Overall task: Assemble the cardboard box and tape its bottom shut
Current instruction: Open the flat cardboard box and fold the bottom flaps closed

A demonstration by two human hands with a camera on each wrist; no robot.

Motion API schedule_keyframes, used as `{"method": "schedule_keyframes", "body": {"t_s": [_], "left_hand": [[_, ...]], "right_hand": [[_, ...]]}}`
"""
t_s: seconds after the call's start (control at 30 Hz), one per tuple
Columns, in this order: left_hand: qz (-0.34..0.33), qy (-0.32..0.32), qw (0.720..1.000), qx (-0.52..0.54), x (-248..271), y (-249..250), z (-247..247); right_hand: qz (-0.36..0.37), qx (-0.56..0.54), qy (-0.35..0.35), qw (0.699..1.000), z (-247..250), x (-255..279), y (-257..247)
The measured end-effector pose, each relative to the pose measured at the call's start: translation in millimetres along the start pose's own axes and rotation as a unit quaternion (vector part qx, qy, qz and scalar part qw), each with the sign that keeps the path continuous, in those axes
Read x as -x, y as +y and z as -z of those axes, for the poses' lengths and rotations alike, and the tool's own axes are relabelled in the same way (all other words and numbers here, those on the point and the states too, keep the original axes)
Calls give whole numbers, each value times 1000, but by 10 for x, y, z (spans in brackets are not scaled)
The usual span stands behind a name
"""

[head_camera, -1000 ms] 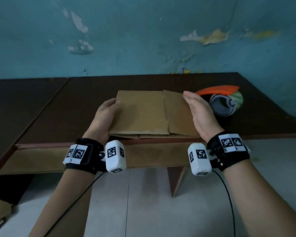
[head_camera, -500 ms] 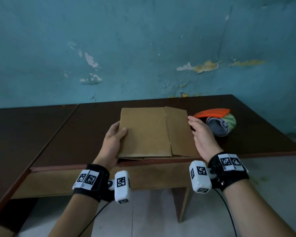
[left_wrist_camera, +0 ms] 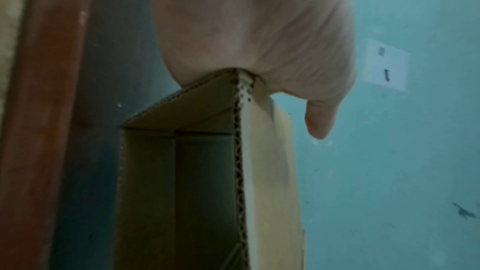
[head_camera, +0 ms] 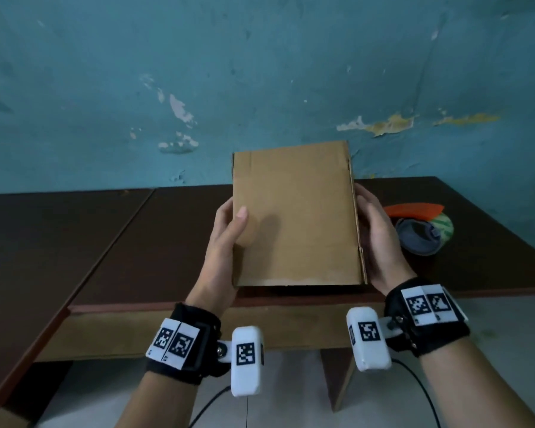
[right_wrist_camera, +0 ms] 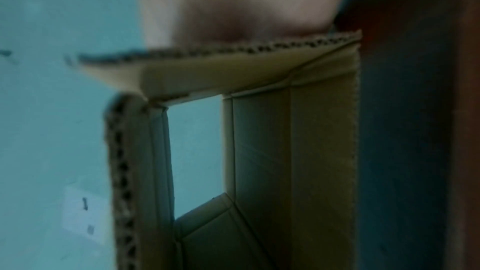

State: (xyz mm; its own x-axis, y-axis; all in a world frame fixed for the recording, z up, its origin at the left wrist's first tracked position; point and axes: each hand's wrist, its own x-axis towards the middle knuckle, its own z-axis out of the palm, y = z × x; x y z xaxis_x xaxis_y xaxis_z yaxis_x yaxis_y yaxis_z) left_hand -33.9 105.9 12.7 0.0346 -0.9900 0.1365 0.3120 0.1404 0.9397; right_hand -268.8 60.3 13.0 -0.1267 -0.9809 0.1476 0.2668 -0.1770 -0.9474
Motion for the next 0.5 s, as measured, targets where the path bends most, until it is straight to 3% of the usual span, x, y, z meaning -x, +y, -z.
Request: {"method": "schedule_keyframes", "body": {"t_s": [0.17,0.3,0.5], "left_hand": [[-54,-1,998,-41,-76,11,21],[-76,-44,995,-56,-121,-29,-10],[-76,-25,996,-33,-117,-74,-61]], "right_hand": [[39,-37,-37,998,-37,56,-243],[91,-41,-71,992,-62,117,-346],[139,25,-142,980,-63,160,-276]]}}
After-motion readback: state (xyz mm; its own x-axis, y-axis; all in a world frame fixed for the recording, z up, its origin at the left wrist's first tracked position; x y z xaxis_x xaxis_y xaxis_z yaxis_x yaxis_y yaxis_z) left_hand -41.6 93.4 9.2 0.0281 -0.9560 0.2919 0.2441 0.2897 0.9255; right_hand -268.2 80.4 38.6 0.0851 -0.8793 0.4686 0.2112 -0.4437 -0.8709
